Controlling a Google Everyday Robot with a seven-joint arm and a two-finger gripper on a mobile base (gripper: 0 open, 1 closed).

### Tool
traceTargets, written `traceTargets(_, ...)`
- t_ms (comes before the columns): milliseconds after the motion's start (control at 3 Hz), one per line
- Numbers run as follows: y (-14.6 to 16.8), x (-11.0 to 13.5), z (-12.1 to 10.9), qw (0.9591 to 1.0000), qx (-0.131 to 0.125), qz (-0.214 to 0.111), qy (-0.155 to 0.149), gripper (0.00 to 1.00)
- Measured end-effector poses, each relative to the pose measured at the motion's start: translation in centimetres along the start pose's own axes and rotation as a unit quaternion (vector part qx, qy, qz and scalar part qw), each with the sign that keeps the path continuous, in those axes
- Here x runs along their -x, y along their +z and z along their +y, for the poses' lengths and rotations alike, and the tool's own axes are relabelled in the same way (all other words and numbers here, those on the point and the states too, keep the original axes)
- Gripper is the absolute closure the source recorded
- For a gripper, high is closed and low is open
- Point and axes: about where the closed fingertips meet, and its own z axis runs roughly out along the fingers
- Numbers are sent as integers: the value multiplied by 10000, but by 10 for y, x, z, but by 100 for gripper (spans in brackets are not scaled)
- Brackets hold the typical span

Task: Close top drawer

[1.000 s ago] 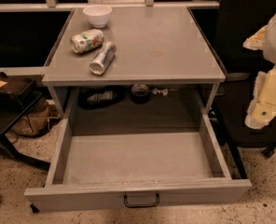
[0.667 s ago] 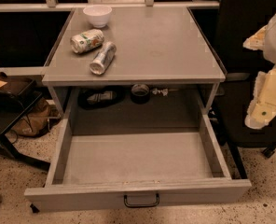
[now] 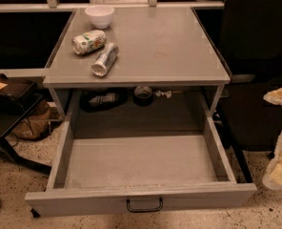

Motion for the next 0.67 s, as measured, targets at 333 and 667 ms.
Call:
traceTargets(333,0,0,0,10000,0,0,1,0)
traceTargets(667,19,-19,18,9996,187,0,226,0)
